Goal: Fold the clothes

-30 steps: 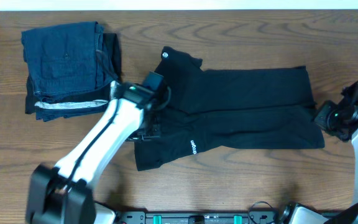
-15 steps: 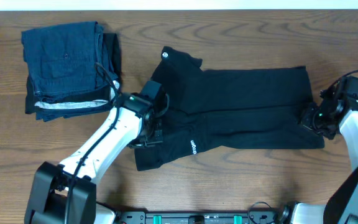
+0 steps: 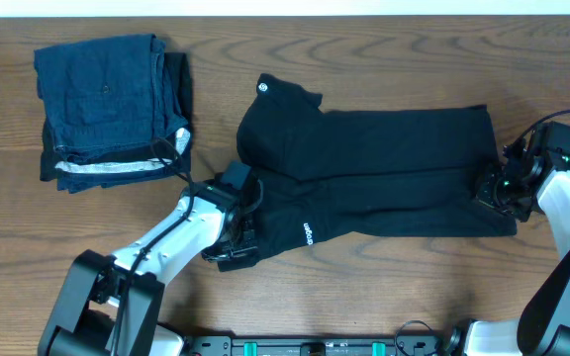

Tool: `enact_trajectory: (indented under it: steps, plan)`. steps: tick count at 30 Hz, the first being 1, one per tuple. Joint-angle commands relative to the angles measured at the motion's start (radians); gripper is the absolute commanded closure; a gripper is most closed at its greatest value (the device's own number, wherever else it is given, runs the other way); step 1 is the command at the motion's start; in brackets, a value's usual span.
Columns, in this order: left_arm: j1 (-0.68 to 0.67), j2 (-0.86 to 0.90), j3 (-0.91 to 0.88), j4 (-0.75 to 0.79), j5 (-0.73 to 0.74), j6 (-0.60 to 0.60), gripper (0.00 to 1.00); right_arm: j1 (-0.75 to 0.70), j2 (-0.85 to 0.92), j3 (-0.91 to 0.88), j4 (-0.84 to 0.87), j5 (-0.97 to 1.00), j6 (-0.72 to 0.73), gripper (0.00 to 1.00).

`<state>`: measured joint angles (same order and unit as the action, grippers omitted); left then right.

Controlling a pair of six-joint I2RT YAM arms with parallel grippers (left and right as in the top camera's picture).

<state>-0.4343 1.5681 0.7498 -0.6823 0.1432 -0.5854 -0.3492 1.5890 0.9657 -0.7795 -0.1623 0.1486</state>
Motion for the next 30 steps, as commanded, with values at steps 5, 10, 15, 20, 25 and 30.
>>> enact_trajectory:
  steps: [5, 10, 15, 20, 25, 30]
  plan:
    - [0.014, 0.015, -0.054, 0.05, -0.024, -0.011, 0.94, 0.01, 0.006, -0.006, 0.002, -0.011, -0.016, 0.98]
    - [0.045, 0.015, -0.054, 0.027, -0.076, 0.008, 0.94, 0.01, 0.006, -0.006, 0.002, -0.011, -0.016, 0.98]
    - [0.081, 0.015, -0.054, 0.005, -0.154, 0.012, 0.94, 0.01, 0.006, -0.006, 0.002, -0.011, -0.016, 0.98]
    - [0.104, 0.015, -0.054, 0.011, -0.203, 0.013, 0.94, 0.01, 0.006, -0.006, 0.001, -0.011, -0.016, 0.98]
    - [0.105, 0.015, -0.054, 0.01, -0.218, 0.027, 0.94, 0.01, 0.006, -0.006, 0.002, -0.011, -0.016, 0.98]
    - [0.105, 0.009, -0.019, -0.019, -0.204, 0.073, 0.94, 0.01, 0.006, -0.005, -0.002, -0.014, -0.016, 0.99]
